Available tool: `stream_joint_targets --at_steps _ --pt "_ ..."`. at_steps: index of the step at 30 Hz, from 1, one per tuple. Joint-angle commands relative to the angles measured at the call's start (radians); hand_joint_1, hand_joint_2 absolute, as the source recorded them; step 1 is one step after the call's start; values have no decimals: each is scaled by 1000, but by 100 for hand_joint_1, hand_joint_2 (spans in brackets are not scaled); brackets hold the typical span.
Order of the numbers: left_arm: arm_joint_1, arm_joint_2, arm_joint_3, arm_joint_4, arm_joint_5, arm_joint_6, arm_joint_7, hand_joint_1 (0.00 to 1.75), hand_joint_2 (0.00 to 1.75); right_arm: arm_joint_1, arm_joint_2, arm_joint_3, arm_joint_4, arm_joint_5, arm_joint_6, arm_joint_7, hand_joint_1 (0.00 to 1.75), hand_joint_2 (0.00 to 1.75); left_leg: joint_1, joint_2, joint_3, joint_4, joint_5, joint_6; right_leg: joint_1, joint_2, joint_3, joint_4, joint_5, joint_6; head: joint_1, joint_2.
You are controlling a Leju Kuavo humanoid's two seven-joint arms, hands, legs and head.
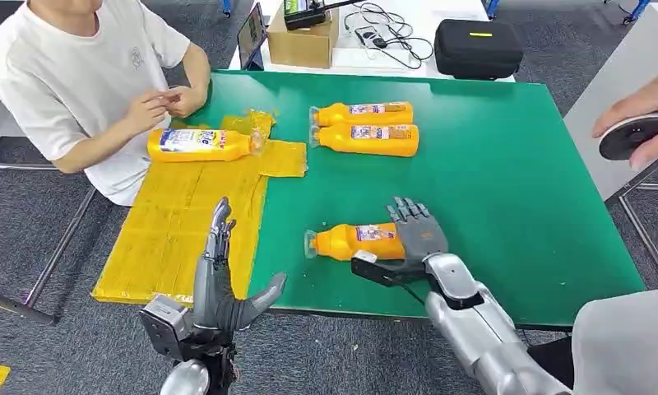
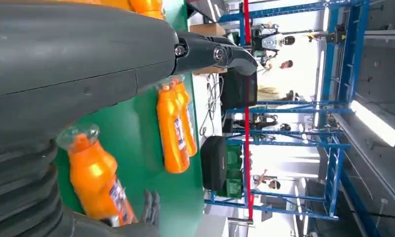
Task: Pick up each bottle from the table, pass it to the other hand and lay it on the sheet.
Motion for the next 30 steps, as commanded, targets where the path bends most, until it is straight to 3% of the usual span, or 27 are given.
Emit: stream_joint_targets --at_steps 1,8,14,15,16,25,26,27,30 --pt "-33 5 -13 70 0 2 5 0 175 -86 43 34 158 -3 6 6 0 175 0 0 3 -1 -1 0 0 -1 3 -1 -1 -1 0 0" --pt "-51 3 -7 79 -1 2 8 0 175 -129 64 55 205 -16 70 -3 0 175 0 1 4 -1 -2 -1 0 0 4 -1 -2 -2 0 0" --pt "-107 -2 2 137 -13 -7 22 0 175 -242 101 57 342 -89 290 54 0 175 -1 1 3 0 -1 -1 0 -1 3 0 -1 -2 0 0" --pt "-114 1 -1 148 -13 -16 32 0 175 -248 96 63 349 -89 296 52 141 175 -1 0 2 -1 0 0 0 -1 2 0 -1 -1 0 0" --pt "-116 5 -6 152 -22 -18 35 0 175 -245 92 60 350 -96 297 45 175 175 0 0 4 0 -1 -1 0 -1 4 0 -1 -2 0 0" --pt "-113 7 -8 153 -25 -18 36 0 175 -229 81 57 347 -118 293 18 175 175 0 -1 4 -1 -1 0 0 -2 5 -1 -1 -1 0 0" --pt "-109 9 -9 146 -27 -17 36 0 175 -209 87 16 330 -168 270 -8 155 175 0 -1 6 -1 -2 0 1 -2 7 -1 -2 -2 0 0" --pt "-109 11 -12 143 -39 -9 32 0 175 -197 87 -4 328 -193 265 -11 175 175 0 -1 5 -1 -1 0 0 -2 5 -1 -1 -1 0 0" --pt "-114 18 -19 148 -47 -5 32 0 175 -187 65 20 324 -199 261 -40 175 175 0 -1 6 -1 -1 -1 1 -3 7 -2 -2 -2 0 0"
